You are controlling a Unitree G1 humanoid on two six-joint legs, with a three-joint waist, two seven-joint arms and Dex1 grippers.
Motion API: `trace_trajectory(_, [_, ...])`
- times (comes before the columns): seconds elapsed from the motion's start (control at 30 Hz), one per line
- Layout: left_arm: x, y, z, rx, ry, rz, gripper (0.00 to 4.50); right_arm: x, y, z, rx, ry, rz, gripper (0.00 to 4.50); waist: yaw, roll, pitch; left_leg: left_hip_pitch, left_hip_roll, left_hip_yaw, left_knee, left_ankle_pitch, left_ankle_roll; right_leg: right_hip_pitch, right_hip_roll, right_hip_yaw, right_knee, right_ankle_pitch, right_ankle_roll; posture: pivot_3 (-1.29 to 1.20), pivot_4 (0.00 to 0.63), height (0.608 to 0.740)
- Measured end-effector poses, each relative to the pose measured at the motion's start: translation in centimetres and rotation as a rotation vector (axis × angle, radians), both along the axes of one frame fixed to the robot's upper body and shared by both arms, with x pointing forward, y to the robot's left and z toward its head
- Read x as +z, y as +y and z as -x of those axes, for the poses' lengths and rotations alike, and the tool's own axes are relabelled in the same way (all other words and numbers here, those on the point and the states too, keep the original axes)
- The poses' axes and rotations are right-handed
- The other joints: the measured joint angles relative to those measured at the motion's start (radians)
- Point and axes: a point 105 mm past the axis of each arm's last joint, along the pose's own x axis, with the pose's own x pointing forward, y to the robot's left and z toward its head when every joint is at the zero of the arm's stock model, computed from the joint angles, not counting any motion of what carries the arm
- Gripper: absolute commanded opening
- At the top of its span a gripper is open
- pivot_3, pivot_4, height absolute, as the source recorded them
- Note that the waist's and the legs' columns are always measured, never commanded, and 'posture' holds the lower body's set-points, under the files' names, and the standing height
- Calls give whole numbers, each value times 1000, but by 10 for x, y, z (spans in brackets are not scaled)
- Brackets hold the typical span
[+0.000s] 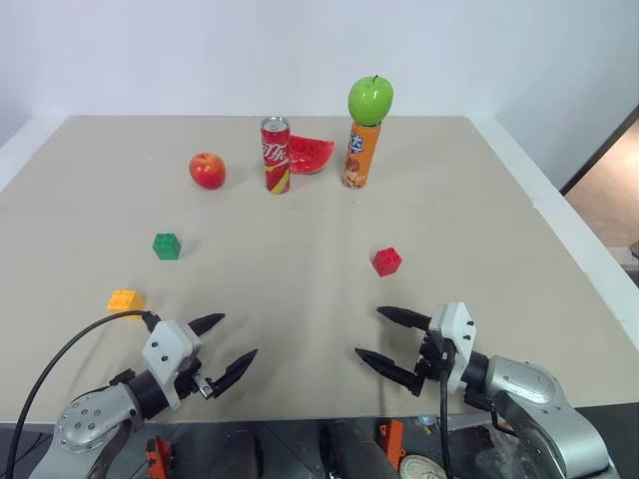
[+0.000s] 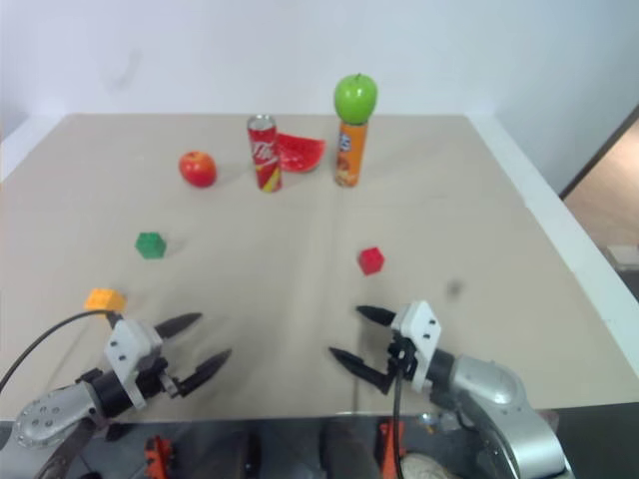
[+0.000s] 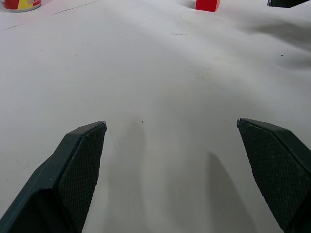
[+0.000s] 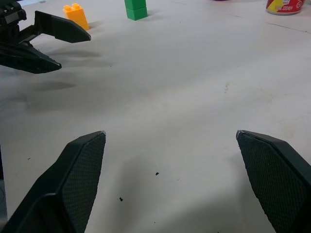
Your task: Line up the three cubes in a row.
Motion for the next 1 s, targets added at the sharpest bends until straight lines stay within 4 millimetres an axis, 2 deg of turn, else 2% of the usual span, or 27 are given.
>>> trace_trajectory(0.43, [9, -9, 1, -93, 3, 117, 4463, 4, -2, -3, -32, -94, 44, 4500, 0, 0, 0, 0, 0, 0, 0, 0, 0, 0, 0, 0, 0, 0, 0, 0, 150, 740])
trace_trajectory(0.5, [12, -12, 4, -142, -17, 106, 4463, 5, -1, -5, -80, -107, 5, 4500, 0, 0, 0, 0, 0, 0, 0, 0, 0, 0, 0, 0, 0, 0, 0, 0, 150, 740])
trace_trajectory(0.53, [15, -16, 8, -230, -39, 71, 4463, 12, -2, -12, -152, -130, -48, 4500, 0, 0, 0, 0, 0, 0, 0, 0, 0, 0, 1, 0, 0, 0, 0, 0, 150, 740])
trace_trajectory(0.6, [17, -19, 9, -277, -48, 56, 4463, 22, -4, -20, -211, -173, -75, 4500, -1, 1, -1, 1, 0, 1, 0, 0, 0, 0, 0, 1, 0, 1, 0, 0, 150, 740])
trace_trajectory(0.63, [17, -20, 7, -322, -49, 33, 4463, 37, -7, -34, -295, -230, -112, 4500, -2, 1, -1, 0, 1, 1, 2, 0, 0, 0, 1, 1, 0, 3, -1, 0, 150, 740])
trace_trajectory(0.7, [19, -21, 4, -359, -61, 16, 4463, 57, -10, -50, -382, -309, -136, 4500, -2, 1, -1, 0, 0, 1, 2, 1, 2, -1, 1, 2, 0, 4, -1, 0, 150, 740])
trace_trajectory(0.73, [21, -23, 2, -375, -71, 14, 4463, 62, -14, -58, -432, -329, -139, 4500, -1, 1, -1, 0, 0, 1, 2, 1, 2, 0, 1, 1, 0, 4, -1, 0, 150, 740])
trace_trajectory(0.87, [22, -23, -4, -401, -75, 1, 4463, 46, -27, -82, -575, -280, -101, 4500, 0, 1, -1, -2, 0, 1, 1, 1, 2, -2, 1, 1, 0, 3, -1, 0, 150, 740])
trace_trajectory(1.0, [25, -25, -5, -429, -85, -9, 4463, 37, -24, -94, -611, -236, -101, 4500, -2, 1, -1, -2, 1, 1, -1, 1, 2, -3, 2, 2, 0, 4, 2, 0, 150, 740])
